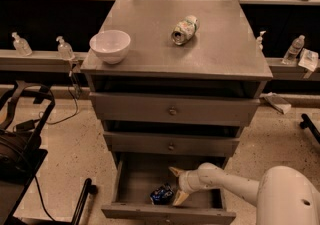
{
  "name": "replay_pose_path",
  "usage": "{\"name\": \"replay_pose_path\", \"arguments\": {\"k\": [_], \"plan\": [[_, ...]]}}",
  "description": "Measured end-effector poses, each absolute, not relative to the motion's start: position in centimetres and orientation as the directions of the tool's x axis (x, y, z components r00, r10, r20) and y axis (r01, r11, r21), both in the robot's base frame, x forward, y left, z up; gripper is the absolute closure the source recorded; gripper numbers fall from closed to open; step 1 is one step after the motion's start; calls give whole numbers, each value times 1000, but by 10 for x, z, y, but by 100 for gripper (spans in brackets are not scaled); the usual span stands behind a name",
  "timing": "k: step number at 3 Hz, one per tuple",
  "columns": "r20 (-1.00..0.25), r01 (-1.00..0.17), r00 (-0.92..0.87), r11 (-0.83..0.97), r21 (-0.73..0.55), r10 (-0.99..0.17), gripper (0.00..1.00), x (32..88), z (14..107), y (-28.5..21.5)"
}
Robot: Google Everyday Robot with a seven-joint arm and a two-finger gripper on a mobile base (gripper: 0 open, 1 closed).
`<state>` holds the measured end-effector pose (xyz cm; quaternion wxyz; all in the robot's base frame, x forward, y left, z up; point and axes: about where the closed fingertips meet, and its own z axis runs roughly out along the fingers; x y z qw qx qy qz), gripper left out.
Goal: Pick pepsi can from bottom drawer and place on counter
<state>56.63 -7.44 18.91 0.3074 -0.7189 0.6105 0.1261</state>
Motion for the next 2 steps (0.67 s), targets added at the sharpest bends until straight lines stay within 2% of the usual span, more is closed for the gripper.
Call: {"name": "replay_pose_path", "arguments": {"k": [1, 2], "plan": [[-553, -961, 230, -99, -257, -801, 0, 572, 181, -65], [-517, -958, 269, -171, -230, -813, 0, 575, 168, -48]]}}
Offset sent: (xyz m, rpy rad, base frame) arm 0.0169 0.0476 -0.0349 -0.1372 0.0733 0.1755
